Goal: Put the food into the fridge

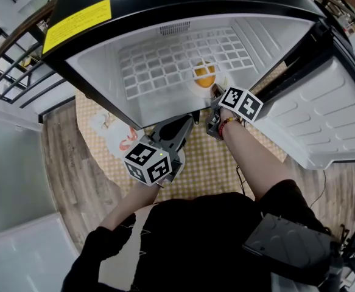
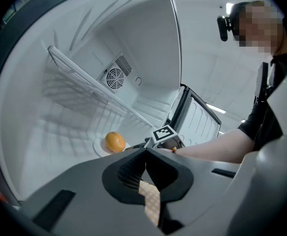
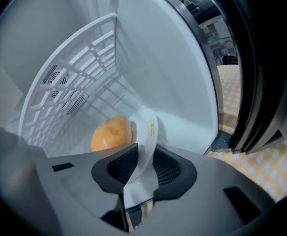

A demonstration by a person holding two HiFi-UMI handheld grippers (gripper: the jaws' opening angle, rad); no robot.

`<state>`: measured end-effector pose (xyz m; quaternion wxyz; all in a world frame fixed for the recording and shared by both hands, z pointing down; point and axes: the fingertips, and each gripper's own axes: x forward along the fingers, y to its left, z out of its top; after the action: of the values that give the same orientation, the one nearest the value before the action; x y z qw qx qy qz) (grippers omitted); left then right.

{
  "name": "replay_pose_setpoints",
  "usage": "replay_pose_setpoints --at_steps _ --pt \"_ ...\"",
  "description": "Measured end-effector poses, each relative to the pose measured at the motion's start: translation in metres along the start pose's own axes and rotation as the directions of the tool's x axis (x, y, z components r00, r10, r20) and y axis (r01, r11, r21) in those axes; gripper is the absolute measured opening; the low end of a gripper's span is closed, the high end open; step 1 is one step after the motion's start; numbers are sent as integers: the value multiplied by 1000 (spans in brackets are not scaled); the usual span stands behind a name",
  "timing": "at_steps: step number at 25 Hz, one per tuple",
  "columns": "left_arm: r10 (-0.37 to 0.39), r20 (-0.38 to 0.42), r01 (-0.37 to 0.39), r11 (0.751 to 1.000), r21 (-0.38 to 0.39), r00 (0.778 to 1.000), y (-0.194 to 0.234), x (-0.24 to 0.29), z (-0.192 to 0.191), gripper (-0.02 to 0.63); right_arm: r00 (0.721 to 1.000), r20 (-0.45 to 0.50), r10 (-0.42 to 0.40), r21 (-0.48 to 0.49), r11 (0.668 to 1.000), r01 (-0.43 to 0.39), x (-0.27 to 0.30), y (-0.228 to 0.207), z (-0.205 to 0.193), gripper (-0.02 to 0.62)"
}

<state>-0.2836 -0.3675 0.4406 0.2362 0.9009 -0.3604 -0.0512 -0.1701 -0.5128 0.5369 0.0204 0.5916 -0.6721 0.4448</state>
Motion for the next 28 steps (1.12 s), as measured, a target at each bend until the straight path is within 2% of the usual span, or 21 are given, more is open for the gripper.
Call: replay_pose_setpoints --at_steps 8,17,28 --pt "2 0 -2 1000 -3 1000 1 0 -1 15 1000 6 -15 -143 990 15 2 0 5 107" --pt "8 -3 -8 1000 -4 1000 2 0 -2 15 999 14 -31 -217 976 33 3 0 6 121" --pt "14 -1 -14 1000 -7 1000 5 -2 -3 14 997 36 -73 -356 931 81 4 -3 8 155"
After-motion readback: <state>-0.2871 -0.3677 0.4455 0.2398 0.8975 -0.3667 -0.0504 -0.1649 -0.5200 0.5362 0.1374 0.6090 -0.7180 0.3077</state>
